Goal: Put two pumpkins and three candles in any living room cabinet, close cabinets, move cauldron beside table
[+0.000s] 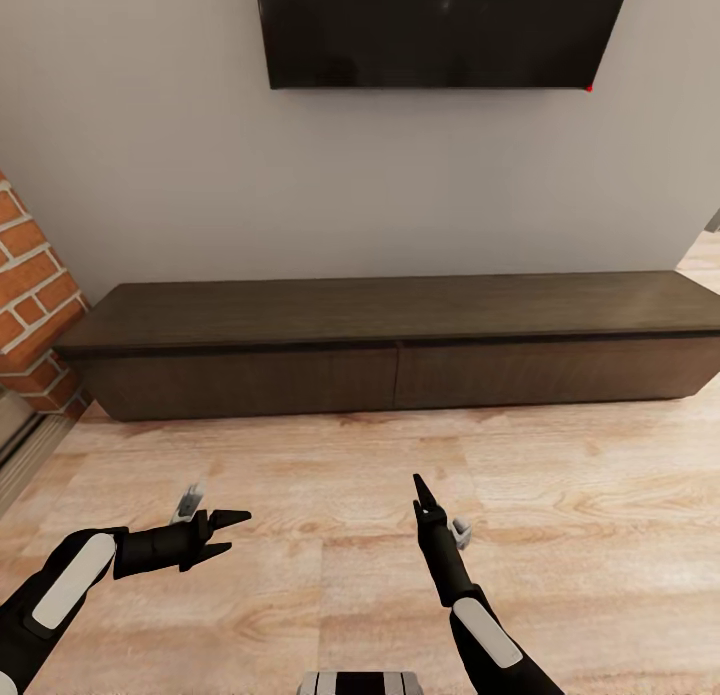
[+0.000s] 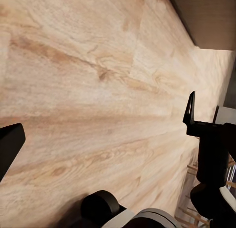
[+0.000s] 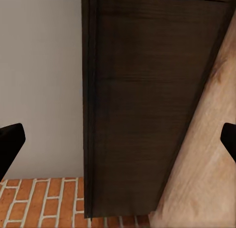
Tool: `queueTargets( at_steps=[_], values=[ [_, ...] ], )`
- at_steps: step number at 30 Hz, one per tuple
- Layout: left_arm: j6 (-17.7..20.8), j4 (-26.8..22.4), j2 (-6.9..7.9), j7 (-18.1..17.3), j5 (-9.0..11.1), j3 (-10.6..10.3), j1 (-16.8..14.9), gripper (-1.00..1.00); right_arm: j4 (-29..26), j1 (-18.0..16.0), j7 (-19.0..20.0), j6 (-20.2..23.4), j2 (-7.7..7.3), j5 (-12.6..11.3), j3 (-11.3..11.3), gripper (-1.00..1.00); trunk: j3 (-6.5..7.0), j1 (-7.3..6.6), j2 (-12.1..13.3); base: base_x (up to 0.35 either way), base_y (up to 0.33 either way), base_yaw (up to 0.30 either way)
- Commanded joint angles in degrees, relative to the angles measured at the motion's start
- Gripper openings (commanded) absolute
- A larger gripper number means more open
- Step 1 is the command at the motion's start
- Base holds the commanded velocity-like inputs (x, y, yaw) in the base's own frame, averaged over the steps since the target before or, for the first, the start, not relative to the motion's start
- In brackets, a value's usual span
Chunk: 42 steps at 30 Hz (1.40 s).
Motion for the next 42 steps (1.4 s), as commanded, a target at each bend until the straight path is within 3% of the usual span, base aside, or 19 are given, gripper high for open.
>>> queueTargets(
  at_steps=[1, 10, 42],
  values=[
    [0.1, 0.0, 0.04, -0.4, -0.2, -0.1, 0.0, 1.0, 0.1, -0.1, 0.2, -0.5, -0.05, -0.5, 0.4, 1.0, -0.04, -0.01, 0.0, 0.0, 0.0, 0.0],
    [0.1, 0.0, 0.05, -0.4, -0.5, -0.1, 0.0, 1.0, 0.1, -0.1, 0.5, -0.5, -0.1, -0.5, 0.3, 1.0, -0.04, -0.01, 0.0, 0.096, 0.018, 0.0],
    [0.1, 0.0, 0.04, -0.4, -0.3, 0.0, 0.0, 1.0, 0.1, -0.1, 0.6, -0.5, -0.08, -0.4, 0.3, 1.0, -0.04, -0.01, 0.0, 0.314, 0.002, 0.0]
  ],
)
